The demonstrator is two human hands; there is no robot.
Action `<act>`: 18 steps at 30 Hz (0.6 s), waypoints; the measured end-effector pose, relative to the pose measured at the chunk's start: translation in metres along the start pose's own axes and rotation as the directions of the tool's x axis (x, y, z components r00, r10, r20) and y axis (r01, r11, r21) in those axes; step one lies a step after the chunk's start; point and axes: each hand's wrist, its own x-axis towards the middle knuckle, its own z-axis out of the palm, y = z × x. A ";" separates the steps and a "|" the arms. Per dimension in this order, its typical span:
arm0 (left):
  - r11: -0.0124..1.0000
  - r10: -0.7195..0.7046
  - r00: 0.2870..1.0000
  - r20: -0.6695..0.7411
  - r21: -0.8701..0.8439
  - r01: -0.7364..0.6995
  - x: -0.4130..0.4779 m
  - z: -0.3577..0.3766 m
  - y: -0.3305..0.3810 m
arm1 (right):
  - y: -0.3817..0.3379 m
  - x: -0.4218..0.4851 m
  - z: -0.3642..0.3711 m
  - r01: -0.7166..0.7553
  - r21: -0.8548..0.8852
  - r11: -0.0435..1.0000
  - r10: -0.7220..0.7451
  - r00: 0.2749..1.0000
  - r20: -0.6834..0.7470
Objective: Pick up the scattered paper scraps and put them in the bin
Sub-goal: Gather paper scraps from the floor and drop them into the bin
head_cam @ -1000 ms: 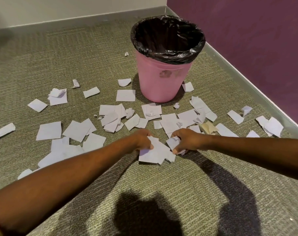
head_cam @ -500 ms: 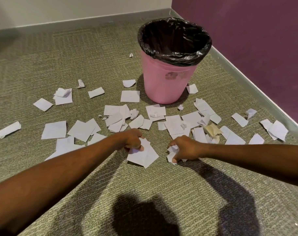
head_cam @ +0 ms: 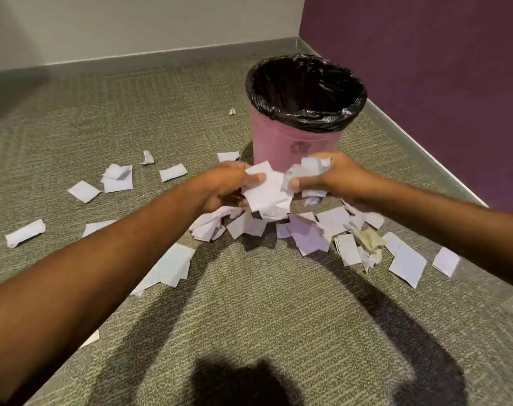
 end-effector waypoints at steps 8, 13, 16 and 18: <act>0.941 0.182 0.972 -0.148 -0.261 -0.216 -0.015 0.004 0.081 | -0.086 0.015 -0.032 0.208 0.263 0.942 -0.164 0.970 -0.181; 0.875 0.201 0.947 -0.251 -0.389 -0.289 -0.011 0.028 0.128 | -0.099 0.053 -0.045 0.180 0.364 0.914 -0.062 0.947 -0.314; 0.864 0.216 0.955 -0.201 -0.417 -0.283 -0.017 0.045 0.149 | -0.104 0.077 -0.053 0.154 0.399 0.904 -0.003 0.935 -0.355; 0.882 0.214 0.962 -0.172 -0.390 -0.266 -0.022 0.051 0.158 | -0.105 0.091 -0.059 0.151 0.406 0.901 0.009 0.930 -0.368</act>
